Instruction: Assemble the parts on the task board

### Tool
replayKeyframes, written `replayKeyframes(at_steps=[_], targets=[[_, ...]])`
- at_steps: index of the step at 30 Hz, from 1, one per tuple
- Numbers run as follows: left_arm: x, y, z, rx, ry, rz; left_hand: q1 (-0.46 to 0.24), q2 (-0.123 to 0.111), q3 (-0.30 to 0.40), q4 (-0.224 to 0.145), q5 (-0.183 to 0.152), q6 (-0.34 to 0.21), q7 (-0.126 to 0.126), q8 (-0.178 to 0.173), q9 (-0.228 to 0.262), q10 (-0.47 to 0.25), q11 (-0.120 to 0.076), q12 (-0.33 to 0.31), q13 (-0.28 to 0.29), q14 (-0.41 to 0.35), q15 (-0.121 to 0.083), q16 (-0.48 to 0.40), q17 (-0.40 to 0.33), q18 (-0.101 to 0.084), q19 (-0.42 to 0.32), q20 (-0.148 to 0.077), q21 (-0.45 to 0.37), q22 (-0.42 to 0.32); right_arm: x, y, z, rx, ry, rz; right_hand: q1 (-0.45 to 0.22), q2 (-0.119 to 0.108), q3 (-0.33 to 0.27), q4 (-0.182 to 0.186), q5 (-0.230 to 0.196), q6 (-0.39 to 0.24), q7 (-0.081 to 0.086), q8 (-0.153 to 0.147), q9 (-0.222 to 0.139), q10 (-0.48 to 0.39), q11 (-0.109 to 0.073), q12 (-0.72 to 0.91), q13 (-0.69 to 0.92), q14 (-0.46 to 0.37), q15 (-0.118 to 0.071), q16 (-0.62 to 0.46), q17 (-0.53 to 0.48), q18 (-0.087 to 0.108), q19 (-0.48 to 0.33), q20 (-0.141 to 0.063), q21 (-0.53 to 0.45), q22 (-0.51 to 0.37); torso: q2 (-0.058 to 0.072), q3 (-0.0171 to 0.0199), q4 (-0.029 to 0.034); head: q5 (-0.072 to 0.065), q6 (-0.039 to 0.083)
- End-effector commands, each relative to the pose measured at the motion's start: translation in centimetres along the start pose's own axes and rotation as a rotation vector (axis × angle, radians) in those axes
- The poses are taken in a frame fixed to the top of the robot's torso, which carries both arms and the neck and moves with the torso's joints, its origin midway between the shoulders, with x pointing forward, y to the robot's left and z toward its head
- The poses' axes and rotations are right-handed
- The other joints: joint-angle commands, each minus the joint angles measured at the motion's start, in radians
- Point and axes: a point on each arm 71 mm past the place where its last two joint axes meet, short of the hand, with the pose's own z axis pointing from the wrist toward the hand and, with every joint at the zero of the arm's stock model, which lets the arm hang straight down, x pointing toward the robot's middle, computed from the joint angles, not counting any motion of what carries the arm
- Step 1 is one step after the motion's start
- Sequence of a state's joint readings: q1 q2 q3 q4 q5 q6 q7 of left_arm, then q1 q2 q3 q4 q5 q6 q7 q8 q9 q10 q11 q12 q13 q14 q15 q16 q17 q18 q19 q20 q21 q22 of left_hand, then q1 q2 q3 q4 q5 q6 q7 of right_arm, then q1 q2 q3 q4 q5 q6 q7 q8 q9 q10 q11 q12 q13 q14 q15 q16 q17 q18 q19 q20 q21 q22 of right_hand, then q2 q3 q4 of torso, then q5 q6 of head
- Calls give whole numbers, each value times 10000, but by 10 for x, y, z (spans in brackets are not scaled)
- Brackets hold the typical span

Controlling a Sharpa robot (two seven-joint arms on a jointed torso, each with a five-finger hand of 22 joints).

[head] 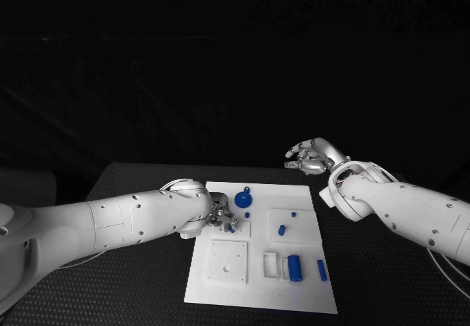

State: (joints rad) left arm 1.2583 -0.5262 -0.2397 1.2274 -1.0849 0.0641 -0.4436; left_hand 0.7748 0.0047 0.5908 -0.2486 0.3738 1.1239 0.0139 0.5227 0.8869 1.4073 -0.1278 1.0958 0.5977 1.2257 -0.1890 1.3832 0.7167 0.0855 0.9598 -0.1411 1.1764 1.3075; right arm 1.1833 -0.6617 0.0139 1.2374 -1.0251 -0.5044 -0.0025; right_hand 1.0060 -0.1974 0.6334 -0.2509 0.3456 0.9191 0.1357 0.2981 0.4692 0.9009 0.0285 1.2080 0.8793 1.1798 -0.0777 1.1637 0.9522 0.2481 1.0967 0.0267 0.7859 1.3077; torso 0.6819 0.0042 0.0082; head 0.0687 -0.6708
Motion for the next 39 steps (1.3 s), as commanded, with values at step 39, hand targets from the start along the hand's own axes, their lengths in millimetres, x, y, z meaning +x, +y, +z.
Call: replayKeyframes(at_steps=[39], targets=[[1, 3, 4, 239, -370, 244, 528, 594, 220, -278, 101, 1027, -467, 43, -17, -78, -27, 70, -24, 59, 2, 70, -17, 24, -40, -1207, -28, 77, 1, 1, 0, -94, 152, 8, -33, 121, -4, 64, 84, -8, 57, -27, 16, -55, 22, 69, -33, -96, 5, 69, -26, 137, -63, -16, 37, 210, 1, 3, 5, -25, -6]])
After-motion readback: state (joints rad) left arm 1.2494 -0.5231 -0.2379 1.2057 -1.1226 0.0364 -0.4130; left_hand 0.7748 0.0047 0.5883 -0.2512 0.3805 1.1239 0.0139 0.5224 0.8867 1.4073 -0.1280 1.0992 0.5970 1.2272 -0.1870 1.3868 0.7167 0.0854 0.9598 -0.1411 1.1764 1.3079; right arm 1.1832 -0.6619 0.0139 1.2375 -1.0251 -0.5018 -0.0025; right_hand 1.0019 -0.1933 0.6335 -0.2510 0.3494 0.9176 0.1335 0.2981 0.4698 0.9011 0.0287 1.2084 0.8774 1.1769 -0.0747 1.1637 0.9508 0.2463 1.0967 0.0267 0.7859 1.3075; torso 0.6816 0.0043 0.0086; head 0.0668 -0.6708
